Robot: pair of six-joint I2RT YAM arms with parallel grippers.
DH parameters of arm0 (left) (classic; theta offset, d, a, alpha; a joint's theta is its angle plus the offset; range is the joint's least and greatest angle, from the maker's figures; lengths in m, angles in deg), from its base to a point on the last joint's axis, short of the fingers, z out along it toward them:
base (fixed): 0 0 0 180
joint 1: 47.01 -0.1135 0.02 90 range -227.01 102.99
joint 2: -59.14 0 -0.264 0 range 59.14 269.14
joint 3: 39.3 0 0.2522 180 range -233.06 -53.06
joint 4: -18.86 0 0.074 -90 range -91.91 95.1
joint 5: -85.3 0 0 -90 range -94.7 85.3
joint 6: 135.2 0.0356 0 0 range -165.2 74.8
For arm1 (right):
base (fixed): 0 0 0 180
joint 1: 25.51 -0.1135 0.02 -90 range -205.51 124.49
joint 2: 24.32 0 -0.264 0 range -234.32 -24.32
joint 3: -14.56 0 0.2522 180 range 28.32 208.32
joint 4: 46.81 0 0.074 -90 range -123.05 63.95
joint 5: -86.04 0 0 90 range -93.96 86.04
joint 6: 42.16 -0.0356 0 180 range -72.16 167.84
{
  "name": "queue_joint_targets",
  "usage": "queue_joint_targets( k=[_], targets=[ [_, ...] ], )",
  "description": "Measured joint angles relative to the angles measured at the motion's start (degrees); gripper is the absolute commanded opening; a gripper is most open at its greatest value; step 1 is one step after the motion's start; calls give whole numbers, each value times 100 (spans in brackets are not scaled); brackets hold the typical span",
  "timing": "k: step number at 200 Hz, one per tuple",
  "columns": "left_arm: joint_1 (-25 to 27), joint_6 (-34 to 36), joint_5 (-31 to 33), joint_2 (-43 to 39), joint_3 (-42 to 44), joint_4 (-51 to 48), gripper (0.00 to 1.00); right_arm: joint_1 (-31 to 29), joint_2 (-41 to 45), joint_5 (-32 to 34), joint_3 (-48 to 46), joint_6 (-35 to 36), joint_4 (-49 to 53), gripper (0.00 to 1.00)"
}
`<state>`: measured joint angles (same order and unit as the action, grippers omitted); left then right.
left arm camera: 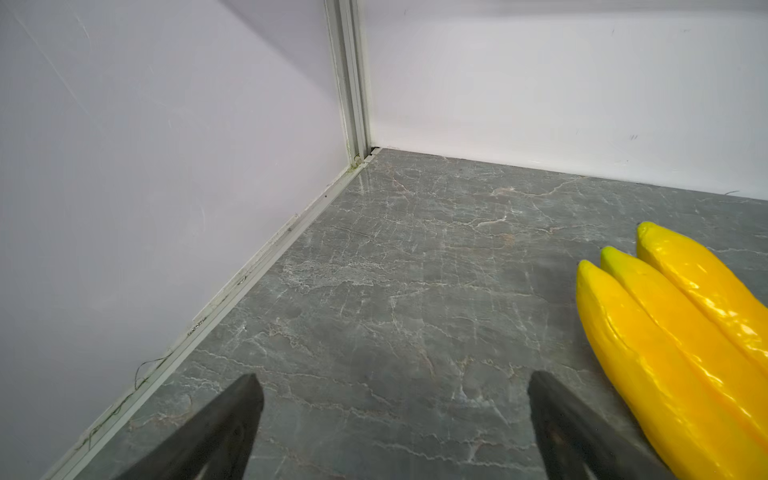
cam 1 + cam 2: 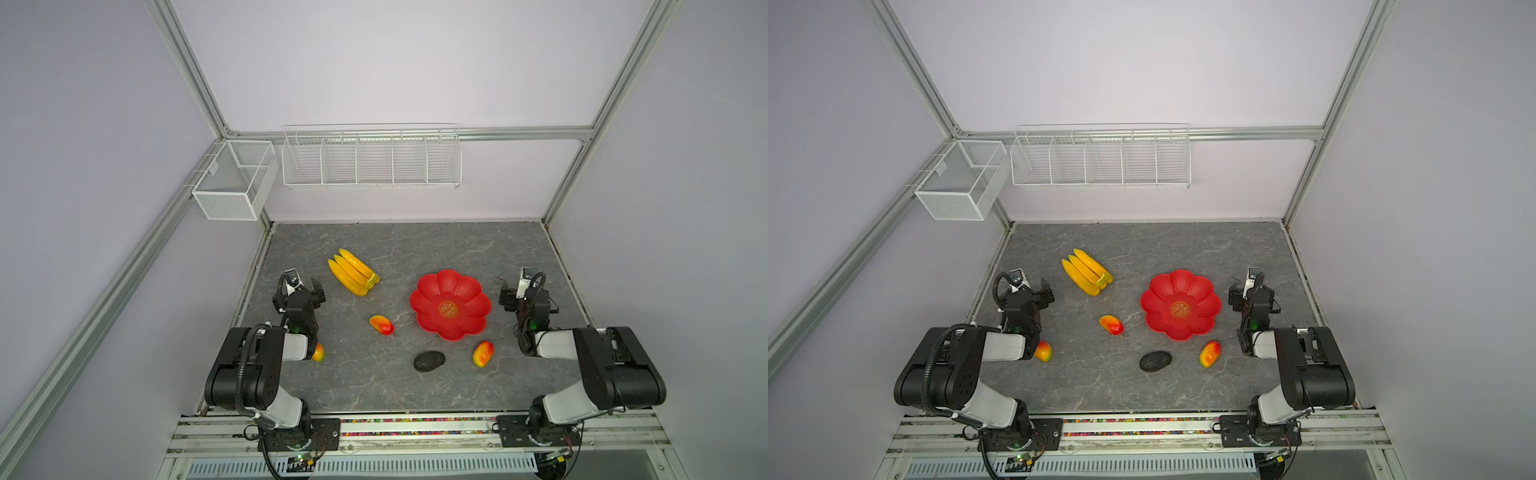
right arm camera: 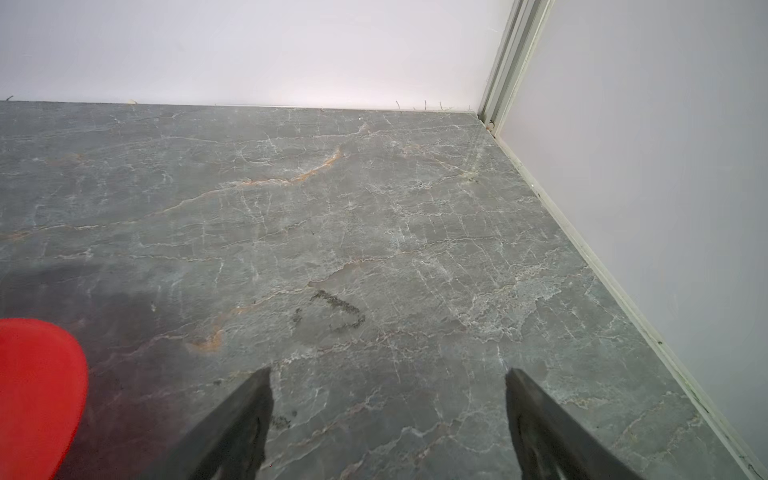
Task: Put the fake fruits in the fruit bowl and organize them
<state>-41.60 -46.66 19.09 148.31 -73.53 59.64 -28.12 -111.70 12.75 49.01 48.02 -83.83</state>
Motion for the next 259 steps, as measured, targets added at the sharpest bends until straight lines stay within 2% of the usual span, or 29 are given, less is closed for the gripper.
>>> queue_joint_targets(
  k=[125, 167, 231, 259],
  targets=[
    [0, 0, 0, 0, 0, 0, 99, 0, 0, -11, 0, 2, -2, 89],
    [0, 0, -2, 0, 0, 0, 100, 7, 57, -566, 0, 144, 66, 91],
    [0, 2, -4, 0, 0, 7, 100, 151, 92, -907, 166, 175, 295, 90],
    [17, 24, -2, -173, 48, -57, 93, 166, 79, -922, 166, 181, 297, 93]
  ],
)
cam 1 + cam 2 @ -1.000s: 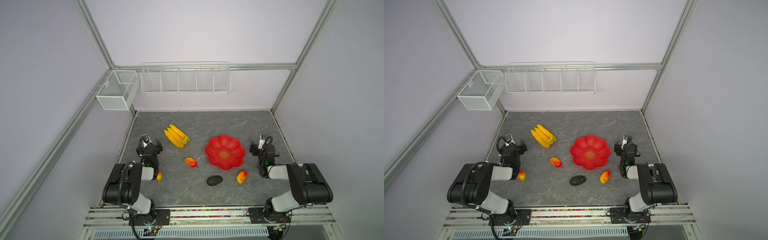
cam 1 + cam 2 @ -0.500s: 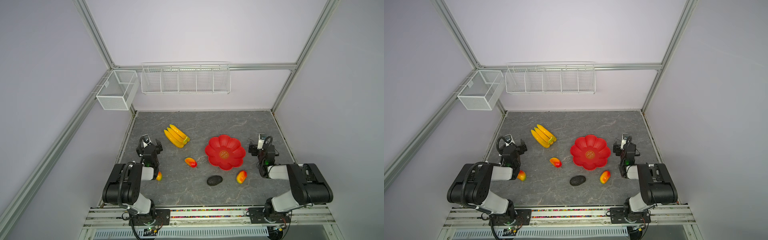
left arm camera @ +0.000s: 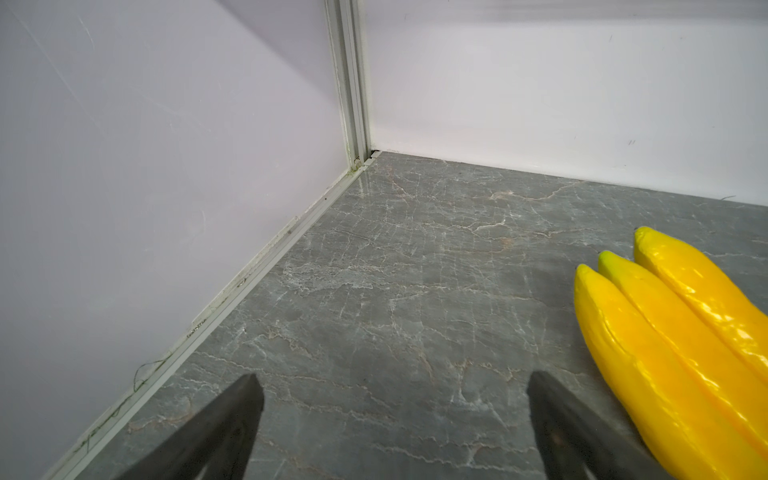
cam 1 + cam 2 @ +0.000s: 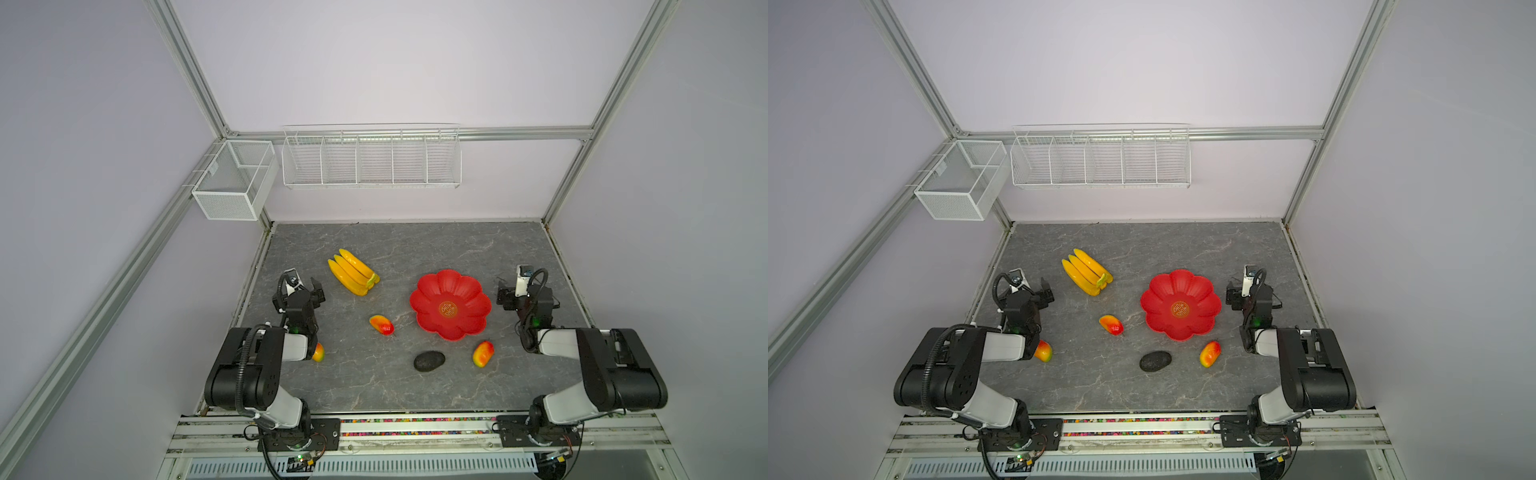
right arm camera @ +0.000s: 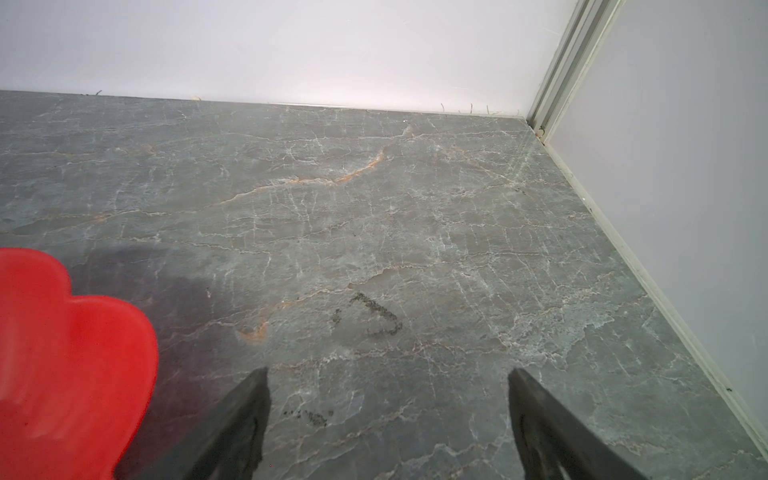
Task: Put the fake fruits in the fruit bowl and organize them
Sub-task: 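Grasp the yellow bananas' stem with the left gripper while the right arm nears the bowl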
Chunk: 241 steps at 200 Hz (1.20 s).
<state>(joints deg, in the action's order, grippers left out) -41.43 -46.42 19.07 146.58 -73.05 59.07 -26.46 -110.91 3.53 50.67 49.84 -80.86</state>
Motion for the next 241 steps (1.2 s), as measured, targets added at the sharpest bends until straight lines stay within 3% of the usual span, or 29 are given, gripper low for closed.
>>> queue_joint_targets(
  k=[15, 25, 50, 62, 76, 88, 107, 134, 163, 241],
  targets=[
    [127, 74, 2, -625, 63, -417, 92, -101, 144, 105, 0, 24, 221, 88],
    [247, 90, -101, -1222, -31, -1021, 86, -275, 413, 238, 17, 98, 570, 88],
    [402, 94, -791, -2072, -1097, -2570, 81, -1115, 938, 767, 632, 192, 1777, 88],
    [452, 109, -1320, -1963, -1609, -2935, 71, -1742, 940, 981, 1373, 262, 2643, 88],
    [612, 105, -1799, -1646, -1980, -3259, 68, -2350, 909, 1005, 2127, 269, 3438, 88],
    [833, 111, -2229, -1259, -2153, -3521, 64, -2774, 894, 645, 2702, 179, 3974, 88],
    [1139, 144, -2813, -804, -2186, -4009, 63, -3156, 957, -109, 2868, -66, 4089, 88],
    [1207, 219, -3342, -651, -2310, -4743, 61, -3434, 975, -957, 2459, -289, 4076, 88],
    [1222, 243, -3779, -481, -2798, -5045, 58, -3683, 955, -1451, 2199, -337, 4017, 88],
    [1576, 280, -3648, 122, -3095, -5451, 54, -3703, 955, -1545, 2105, -396, 3985, 88]
  ],
)
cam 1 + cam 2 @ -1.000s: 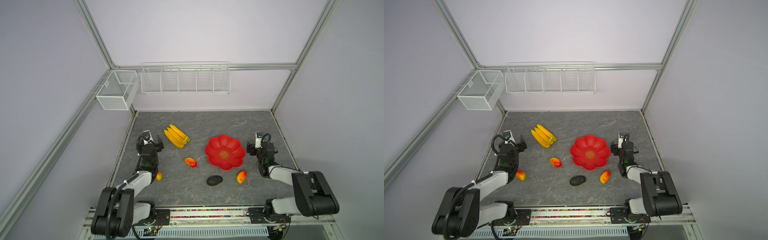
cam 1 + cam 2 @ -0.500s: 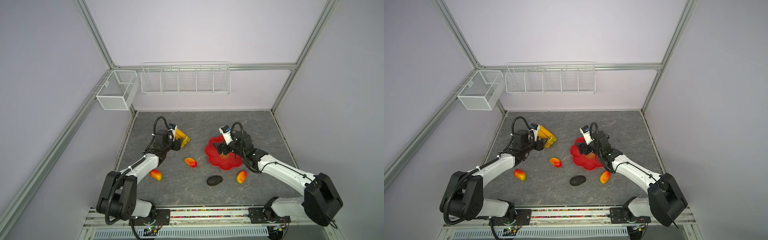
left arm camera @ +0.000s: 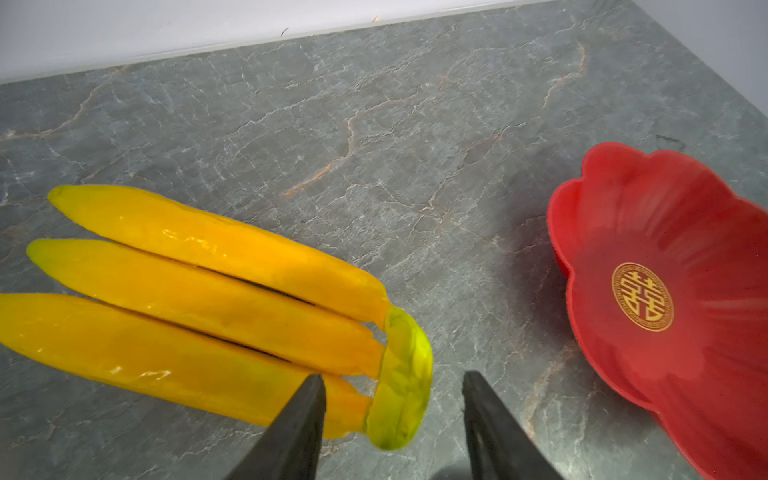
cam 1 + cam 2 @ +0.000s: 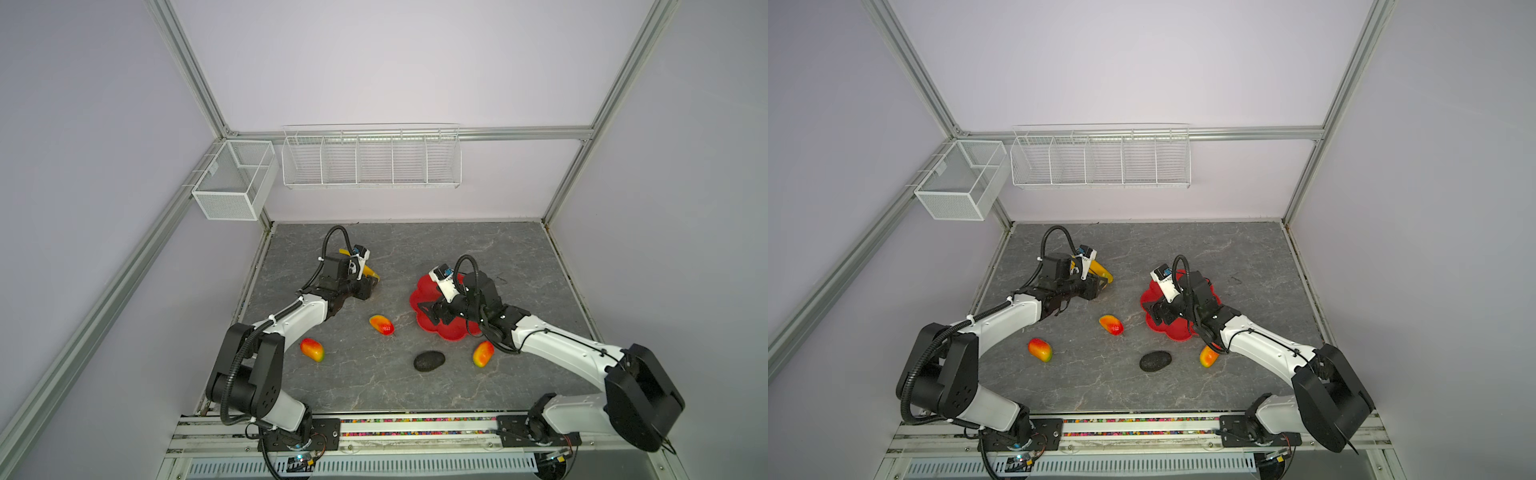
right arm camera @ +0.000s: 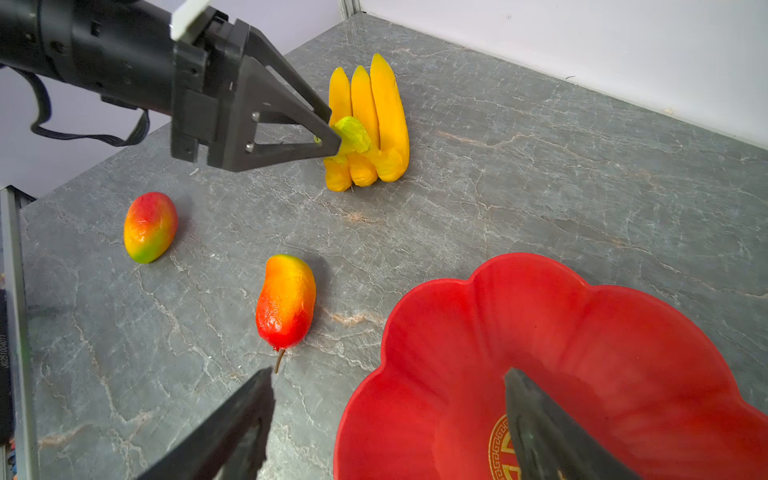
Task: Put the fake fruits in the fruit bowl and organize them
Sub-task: 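Grasp the yellow bananas' stem with the left gripper while the right arm nears the bowl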
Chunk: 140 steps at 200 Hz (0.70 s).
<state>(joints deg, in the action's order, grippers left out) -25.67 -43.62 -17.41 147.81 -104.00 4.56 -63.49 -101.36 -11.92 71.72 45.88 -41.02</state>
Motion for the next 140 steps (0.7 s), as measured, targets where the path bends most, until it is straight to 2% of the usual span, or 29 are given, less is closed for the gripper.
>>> queue_joint_targets(
  k=[26, 62, 111, 140],
  targets=[
    [13, -4, 166, 334, -387, -293, 48, 0, 0, 2, 0, -17, 0, 88],
    [20, -22, 284, 723, -848, -575, 36, 0, 0, 24, 0, -17, 2, 88],
    [114, -68, 428, 1027, -1130, -999, 34, 11, 0, 68, 0, -20, 4, 88],
    [146, -109, 546, 1241, -1373, -1163, 17, 24, 0, 66, 0, -22, 11, 88]
  ],
)
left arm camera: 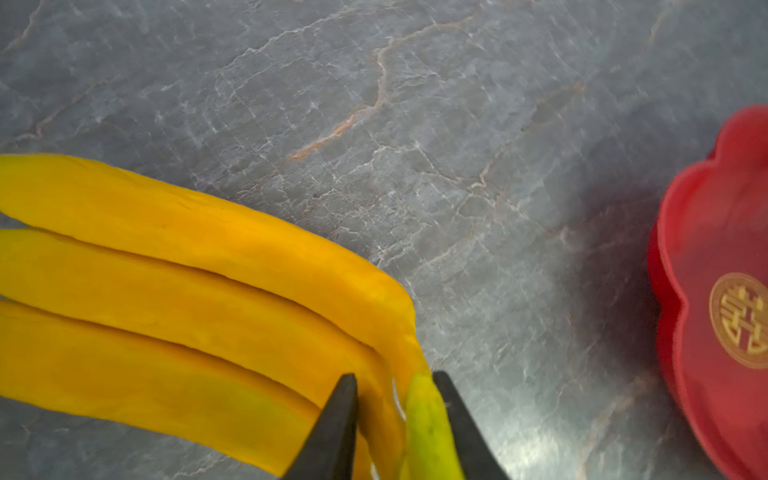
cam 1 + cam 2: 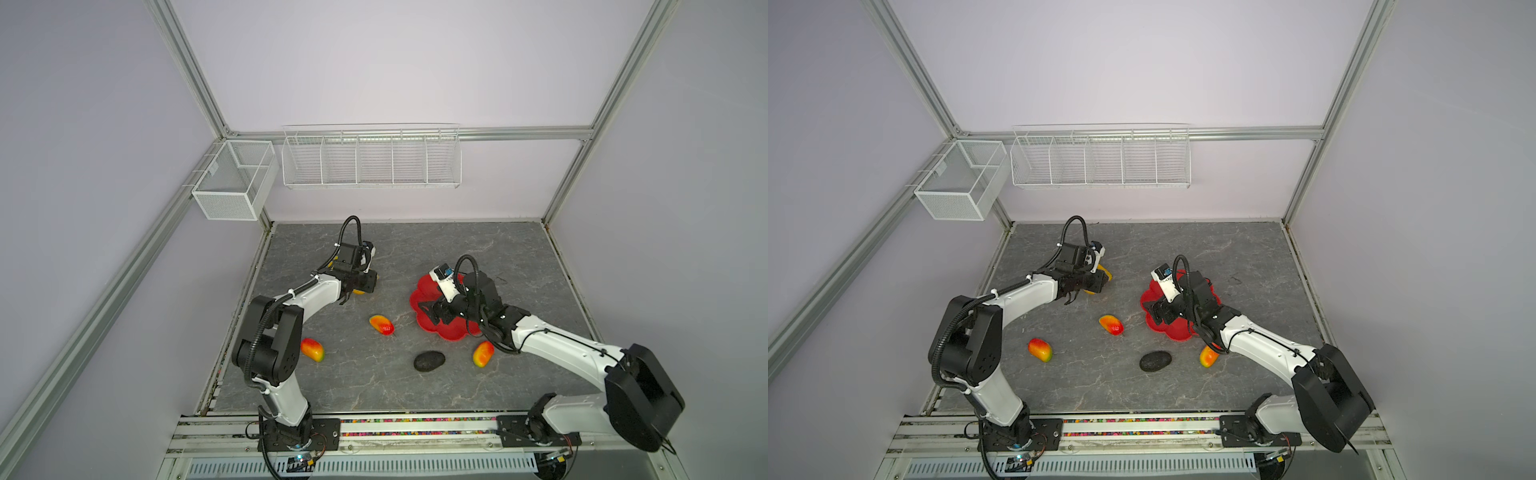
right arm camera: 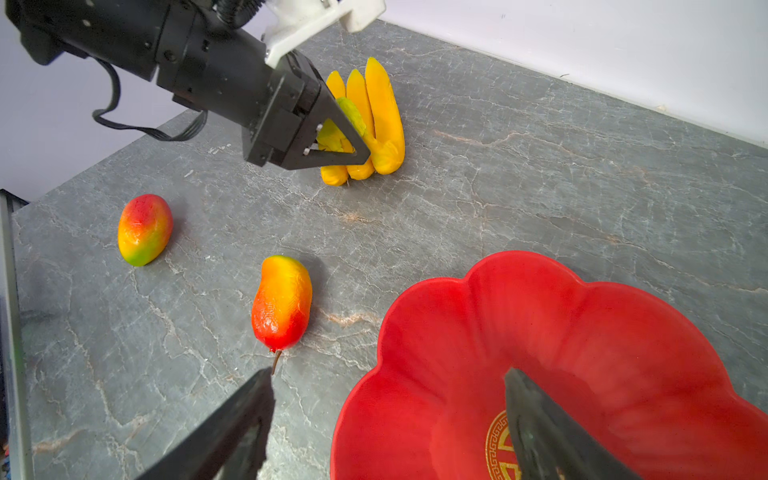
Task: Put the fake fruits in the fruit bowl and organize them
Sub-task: 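Grasp the yellow bananas' stem with the left gripper while the right arm nears the bowl, then carry the bananas over the red bowl with the left gripper and release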
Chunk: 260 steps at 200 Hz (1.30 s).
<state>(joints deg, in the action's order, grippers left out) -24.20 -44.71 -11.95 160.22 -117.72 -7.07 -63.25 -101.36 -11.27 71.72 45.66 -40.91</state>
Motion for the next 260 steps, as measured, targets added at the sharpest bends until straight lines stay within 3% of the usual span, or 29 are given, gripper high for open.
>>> queue_joint_targets(
  k=[18, 89, 126, 175, 230, 260],
  targets=[
    [2, 26, 109, 50, -173, -24, 0, 37, 11, 2, 0, -4, 26, 88],
    [114, 85, 146, -267, -203, -372, 0, 313, 254, -4, -72, -212, 35, 88],
    [1045, -136, 319, -682, -407, -861, 0, 769, 581, -22, -216, -509, 232, 88],
    [2380, -629, 444, -654, -1344, -1147, 0, 1084, 2402, 306, -413, -960, 1423, 88],
    [3051, -1034, 348, 542, -2503, -1147, 0, 1102, 4629, 960, -898, -1694, 3333, 89],
    [3320, -1095, 271, 1202, -3073, -1344, 0, 1102, 5366, 1119, -1178, -2100, 4063, 89]
  ],
)
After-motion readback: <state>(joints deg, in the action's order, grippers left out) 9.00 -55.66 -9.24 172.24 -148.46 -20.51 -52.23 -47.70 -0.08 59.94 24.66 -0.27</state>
